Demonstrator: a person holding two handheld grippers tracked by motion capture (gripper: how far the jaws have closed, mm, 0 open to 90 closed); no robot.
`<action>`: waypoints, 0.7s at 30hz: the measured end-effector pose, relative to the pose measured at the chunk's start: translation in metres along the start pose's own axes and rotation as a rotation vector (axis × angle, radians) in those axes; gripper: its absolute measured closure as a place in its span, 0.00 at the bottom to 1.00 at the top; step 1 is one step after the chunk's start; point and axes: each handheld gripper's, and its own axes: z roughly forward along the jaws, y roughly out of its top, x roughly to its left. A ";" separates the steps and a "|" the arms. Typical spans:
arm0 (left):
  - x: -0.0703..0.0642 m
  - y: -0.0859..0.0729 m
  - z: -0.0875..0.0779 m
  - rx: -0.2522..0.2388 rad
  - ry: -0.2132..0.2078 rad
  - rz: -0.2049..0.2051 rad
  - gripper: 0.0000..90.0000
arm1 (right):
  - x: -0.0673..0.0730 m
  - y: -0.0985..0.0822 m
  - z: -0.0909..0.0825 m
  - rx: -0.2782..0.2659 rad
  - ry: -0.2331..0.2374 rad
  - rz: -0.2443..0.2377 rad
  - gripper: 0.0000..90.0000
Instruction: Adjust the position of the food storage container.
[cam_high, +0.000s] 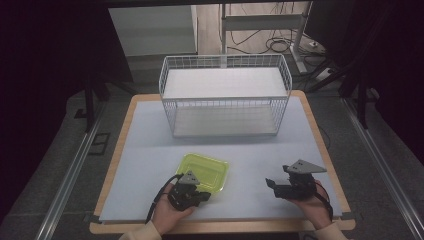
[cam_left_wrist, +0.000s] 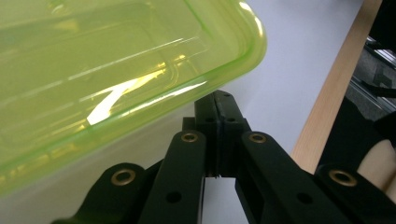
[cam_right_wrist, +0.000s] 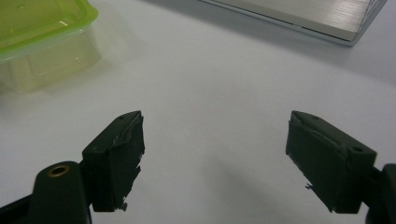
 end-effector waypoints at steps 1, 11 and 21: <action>-0.001 0.002 0.001 -0.002 0.005 0.003 1.00 | 0.000 0.000 0.000 0.000 0.000 0.000 0.22; -0.008 0.022 0.018 -0.017 0.027 0.020 1.00 | 0.000 0.000 -0.001 -0.001 0.002 -0.002 0.22; -0.018 0.020 0.009 -0.026 -0.026 0.048 1.00 | -0.001 -0.001 -0.001 0.002 0.000 -0.002 0.22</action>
